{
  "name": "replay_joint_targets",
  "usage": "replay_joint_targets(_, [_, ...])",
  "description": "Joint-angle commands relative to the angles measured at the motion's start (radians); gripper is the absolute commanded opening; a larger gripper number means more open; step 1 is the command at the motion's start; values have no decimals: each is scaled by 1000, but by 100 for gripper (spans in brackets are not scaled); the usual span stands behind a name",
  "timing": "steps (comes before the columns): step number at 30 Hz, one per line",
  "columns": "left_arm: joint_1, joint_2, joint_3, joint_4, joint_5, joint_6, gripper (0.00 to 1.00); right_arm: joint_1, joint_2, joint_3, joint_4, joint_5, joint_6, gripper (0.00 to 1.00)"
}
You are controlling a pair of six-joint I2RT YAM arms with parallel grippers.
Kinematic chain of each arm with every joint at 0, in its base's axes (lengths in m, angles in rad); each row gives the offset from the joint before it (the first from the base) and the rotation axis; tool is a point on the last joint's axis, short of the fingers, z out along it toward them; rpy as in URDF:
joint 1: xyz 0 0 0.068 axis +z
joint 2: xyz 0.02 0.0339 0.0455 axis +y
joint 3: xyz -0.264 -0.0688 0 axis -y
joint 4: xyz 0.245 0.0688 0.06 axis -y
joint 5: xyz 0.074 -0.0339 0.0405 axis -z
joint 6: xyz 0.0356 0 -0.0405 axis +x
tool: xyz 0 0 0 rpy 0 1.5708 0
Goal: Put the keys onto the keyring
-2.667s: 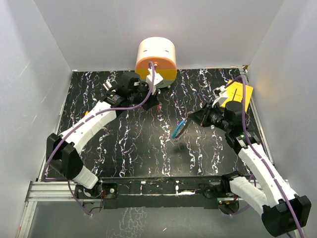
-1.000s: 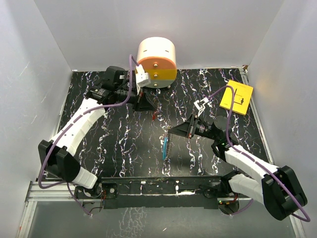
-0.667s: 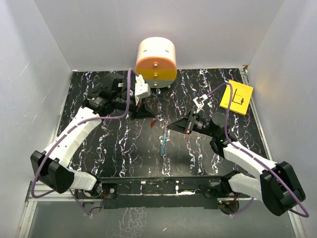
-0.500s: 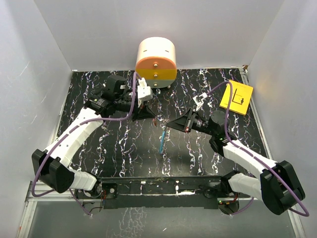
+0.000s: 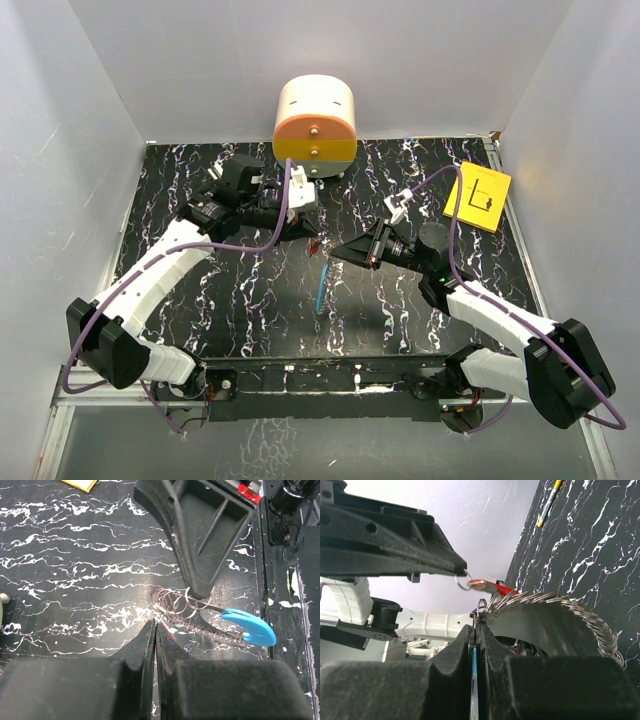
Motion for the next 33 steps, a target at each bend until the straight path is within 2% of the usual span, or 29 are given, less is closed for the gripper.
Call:
replay_joint_targets(1, [-27, -26, -17, -24, 15, 53, 0, 11, 11, 77, 102, 31, 47, 8])
replay_joint_targets(33, [-60, -47, -40, -18, -2, 83, 0, 16, 42, 62, 130, 59, 95, 8])
